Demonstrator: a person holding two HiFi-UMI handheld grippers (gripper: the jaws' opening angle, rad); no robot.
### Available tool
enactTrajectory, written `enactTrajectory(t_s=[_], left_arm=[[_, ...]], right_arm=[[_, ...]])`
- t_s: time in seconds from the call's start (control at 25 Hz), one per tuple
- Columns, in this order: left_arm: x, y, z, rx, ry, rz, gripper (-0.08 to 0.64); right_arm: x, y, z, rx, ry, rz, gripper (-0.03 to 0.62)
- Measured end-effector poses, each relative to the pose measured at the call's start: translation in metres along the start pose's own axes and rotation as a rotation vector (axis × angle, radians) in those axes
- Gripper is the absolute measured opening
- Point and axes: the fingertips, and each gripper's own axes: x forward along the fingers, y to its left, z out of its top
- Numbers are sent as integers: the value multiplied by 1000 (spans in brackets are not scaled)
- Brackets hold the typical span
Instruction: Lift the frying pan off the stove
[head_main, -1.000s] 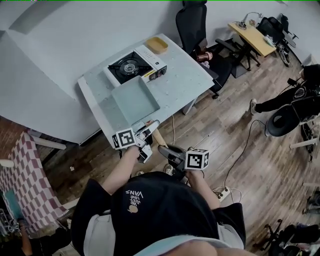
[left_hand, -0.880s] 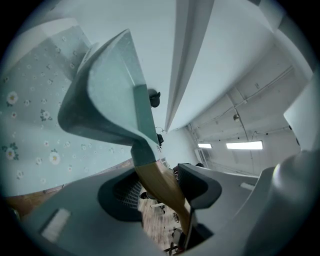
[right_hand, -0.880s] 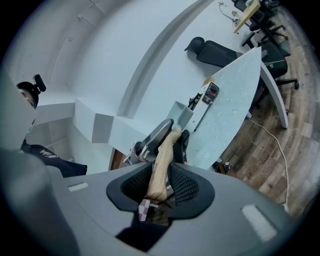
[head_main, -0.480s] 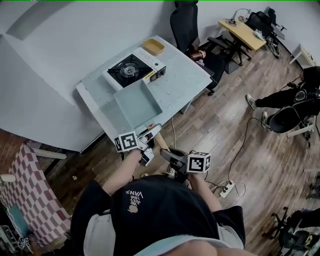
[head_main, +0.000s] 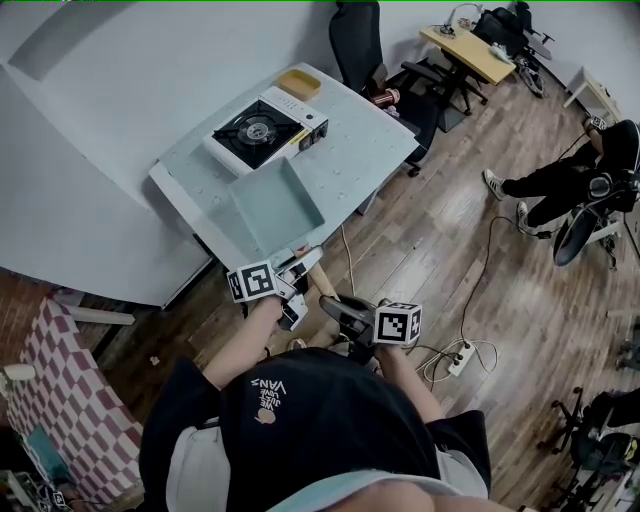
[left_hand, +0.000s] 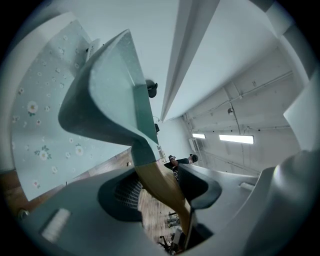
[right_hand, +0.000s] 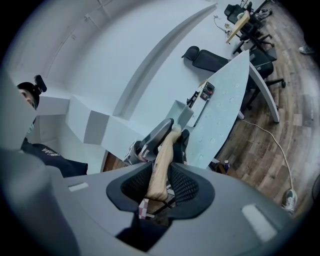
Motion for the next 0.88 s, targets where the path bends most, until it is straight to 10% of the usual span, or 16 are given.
enactTrajectory(t_s=[0.88], left_arm=[[-65, 16, -18, -9, 0, 19, 217]], right_arm=[[22, 17, -59, -5, 9, -21, 117]])
